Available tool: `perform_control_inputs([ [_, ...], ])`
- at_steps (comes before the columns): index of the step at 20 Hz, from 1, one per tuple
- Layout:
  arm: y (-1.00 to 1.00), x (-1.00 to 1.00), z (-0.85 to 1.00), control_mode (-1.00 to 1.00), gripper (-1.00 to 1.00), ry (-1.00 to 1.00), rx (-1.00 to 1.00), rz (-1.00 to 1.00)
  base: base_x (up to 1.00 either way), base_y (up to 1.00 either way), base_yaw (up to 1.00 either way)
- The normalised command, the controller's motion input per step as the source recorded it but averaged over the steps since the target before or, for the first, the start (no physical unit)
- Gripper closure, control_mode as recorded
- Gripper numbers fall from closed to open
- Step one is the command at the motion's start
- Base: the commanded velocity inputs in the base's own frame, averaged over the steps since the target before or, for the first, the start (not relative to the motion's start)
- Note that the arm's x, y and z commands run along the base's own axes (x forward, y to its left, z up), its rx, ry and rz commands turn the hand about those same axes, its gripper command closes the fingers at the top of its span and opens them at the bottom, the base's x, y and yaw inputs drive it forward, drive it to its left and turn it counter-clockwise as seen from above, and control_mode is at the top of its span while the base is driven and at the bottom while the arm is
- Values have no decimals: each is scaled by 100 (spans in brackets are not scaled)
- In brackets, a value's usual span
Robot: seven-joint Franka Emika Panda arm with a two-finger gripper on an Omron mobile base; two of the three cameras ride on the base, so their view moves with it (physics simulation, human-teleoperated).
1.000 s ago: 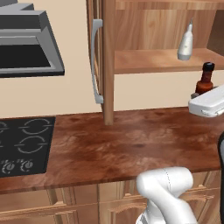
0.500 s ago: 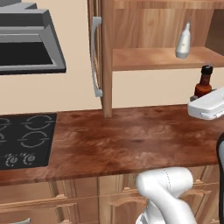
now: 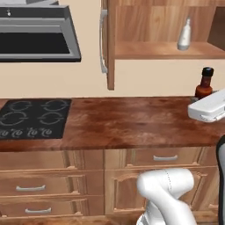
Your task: Move the condiment bottle and oil and vinegar bottle from the cabinet to the dining counter.
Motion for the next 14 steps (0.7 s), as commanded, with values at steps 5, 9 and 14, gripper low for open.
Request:
perform_control_inputs([
  [5,0,0,0,100,100,0,0,0,-56,24,29],
  [9,0,0,0,100,100,0,0,0,-53,35,31],
  [14,0,0,0,100,100,0,0,0,-48,47,35],
])
